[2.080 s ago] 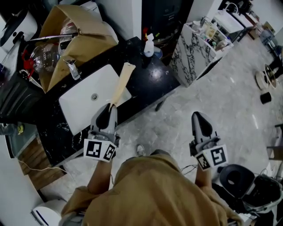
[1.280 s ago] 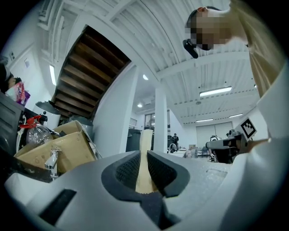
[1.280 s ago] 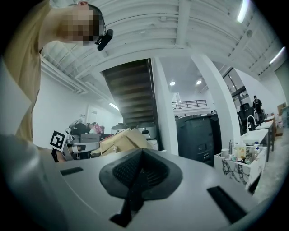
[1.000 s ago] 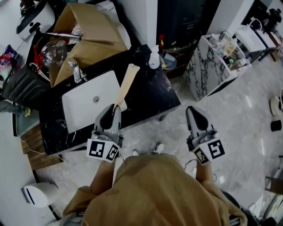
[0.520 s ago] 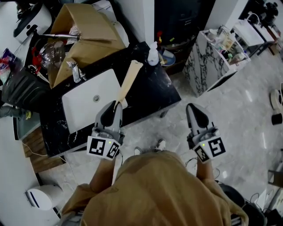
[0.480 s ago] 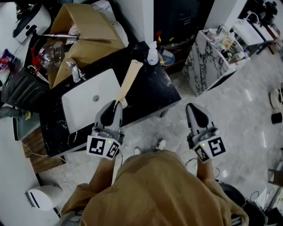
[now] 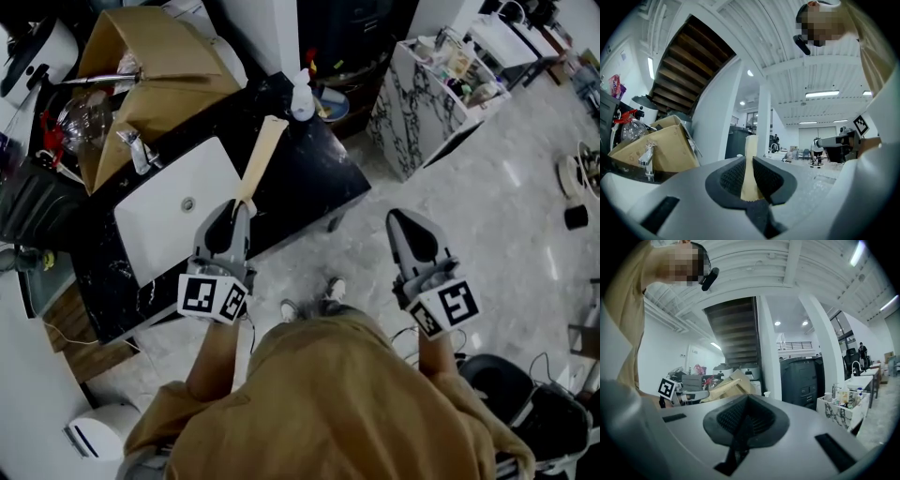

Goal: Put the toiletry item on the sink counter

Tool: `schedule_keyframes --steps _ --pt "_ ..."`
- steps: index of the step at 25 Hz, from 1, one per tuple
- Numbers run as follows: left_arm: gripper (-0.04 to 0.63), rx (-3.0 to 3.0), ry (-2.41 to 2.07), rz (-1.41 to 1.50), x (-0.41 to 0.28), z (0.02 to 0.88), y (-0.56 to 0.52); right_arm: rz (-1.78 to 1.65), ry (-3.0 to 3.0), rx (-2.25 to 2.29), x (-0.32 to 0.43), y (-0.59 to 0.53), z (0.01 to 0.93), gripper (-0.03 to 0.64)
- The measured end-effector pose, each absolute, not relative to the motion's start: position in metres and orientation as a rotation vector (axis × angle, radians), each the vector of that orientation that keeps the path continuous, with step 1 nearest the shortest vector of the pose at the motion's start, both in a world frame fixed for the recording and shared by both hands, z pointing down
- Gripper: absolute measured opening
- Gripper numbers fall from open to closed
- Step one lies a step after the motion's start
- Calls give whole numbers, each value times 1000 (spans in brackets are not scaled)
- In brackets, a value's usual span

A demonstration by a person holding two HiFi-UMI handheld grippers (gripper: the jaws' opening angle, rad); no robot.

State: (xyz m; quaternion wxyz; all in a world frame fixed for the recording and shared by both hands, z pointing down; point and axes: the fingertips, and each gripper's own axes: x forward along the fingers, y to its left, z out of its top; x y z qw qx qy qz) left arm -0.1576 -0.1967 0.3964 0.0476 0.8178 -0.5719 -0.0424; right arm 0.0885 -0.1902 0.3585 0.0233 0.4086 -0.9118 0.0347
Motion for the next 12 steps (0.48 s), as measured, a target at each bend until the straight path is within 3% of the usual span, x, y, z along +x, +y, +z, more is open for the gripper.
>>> schedule_keyframes --steps 12 --pt "40 2492 -1662 43 -133 460 -239 149 -2782 1311 100 -180 366 3"
